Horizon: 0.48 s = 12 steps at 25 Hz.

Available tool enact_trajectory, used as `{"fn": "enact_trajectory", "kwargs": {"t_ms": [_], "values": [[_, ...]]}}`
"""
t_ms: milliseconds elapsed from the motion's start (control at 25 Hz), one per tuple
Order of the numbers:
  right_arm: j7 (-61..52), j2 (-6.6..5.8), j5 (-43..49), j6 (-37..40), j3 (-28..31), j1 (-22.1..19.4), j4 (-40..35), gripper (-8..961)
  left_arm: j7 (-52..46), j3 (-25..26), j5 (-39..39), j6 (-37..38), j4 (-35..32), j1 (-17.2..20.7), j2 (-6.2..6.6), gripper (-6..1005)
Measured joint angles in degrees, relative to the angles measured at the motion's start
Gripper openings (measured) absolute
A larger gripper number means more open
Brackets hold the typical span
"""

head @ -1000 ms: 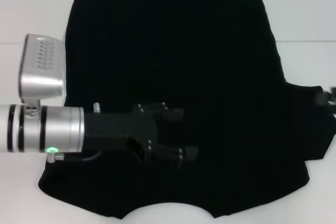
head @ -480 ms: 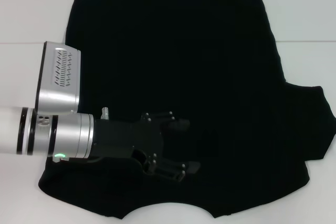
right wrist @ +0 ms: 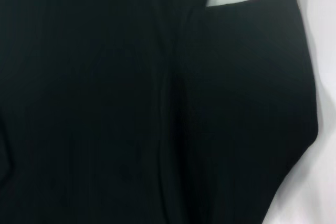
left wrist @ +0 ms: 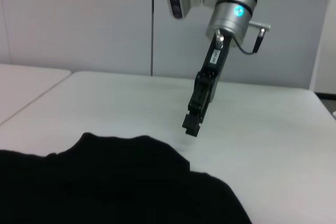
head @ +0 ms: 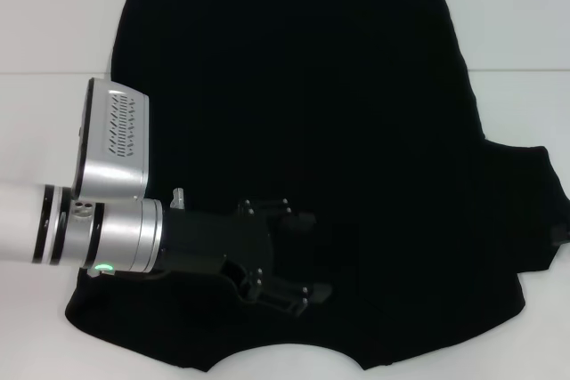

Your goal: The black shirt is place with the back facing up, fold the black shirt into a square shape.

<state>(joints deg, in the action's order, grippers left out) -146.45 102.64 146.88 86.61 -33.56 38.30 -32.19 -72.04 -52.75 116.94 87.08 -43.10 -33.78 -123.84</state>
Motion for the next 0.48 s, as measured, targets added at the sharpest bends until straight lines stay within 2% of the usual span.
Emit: {"fn": "enact_trajectory", "kwargs": {"t_ms": [480], "values": [[-0.67, 2.12, 0.64, -4.85, -0.90, 1.03, 0.50, 770, -1.12, 0.08, 0.48, -0.61, -0.09, -0.14, 0.00, 942]]}}
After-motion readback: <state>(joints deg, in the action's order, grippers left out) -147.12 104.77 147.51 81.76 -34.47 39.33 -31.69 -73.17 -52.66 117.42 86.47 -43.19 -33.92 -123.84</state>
